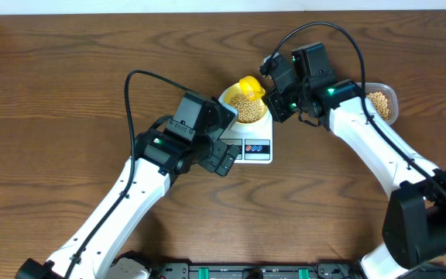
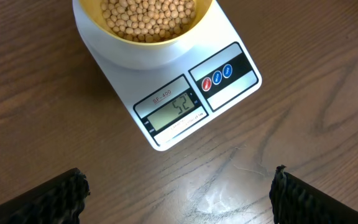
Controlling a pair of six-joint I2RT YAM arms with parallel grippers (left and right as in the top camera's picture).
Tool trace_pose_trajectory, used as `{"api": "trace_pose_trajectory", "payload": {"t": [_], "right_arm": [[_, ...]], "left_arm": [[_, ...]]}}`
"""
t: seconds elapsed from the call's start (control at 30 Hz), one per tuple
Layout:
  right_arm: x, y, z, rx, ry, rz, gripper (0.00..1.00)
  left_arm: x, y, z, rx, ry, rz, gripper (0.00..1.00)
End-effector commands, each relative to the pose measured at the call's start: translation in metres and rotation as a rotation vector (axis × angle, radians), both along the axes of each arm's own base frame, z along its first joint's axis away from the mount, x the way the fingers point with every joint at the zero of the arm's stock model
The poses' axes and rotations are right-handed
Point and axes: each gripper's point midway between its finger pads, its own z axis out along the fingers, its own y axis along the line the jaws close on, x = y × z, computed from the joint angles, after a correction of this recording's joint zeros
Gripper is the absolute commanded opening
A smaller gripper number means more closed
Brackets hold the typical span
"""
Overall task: Scoop item into bowl and weigh 50g on scale
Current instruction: 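Scoop excess soybeans out of the bowl and lift with the right gripper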
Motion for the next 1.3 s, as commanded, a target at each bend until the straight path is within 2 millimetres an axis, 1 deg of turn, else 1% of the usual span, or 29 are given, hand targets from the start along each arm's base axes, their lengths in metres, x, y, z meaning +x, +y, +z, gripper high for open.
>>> {"api": "trace_pose_trajectory", "payload": {"t": [0.0, 0.6, 0.73, 0.97, 1.1, 1.27], "right_arm": [[-0.002, 0.004, -0.013, -0.018, 0.018, 0.021, 0.01], [-0.006, 0.002, -0.021, -0.029, 0.037, 0.027, 0.01], [-0.012, 0.003, -0.028, -0.036, 0.055, 0.035, 0.01], [-0.030, 0.013, -0.043, -0.052, 0.084, 0.075, 0.01], [-0.035, 0.021, -0.043, -0.052, 0.083, 0.096, 0.01], [-0.035, 0.021, -0.043, -0.051, 0.085, 0.094, 0.01]], "left_arm": [[-0.002, 0.003, -0.006, 0.013, 0.011, 0.010, 0.96], [-0.002, 0.003, -0.006, 0.013, 0.011, 0.010, 0.96], [-0.002, 0.003, -0.006, 0.013, 0.011, 0.010, 0.96], [-0.002, 0.003, -0.006, 0.013, 0.011, 0.010, 0.96], [-0.002, 0.003, -0.006, 0.013, 0.011, 0.010, 0.96], [-0.002, 0.003, -0.006, 0.013, 0.011, 0.010, 0.96]]}}
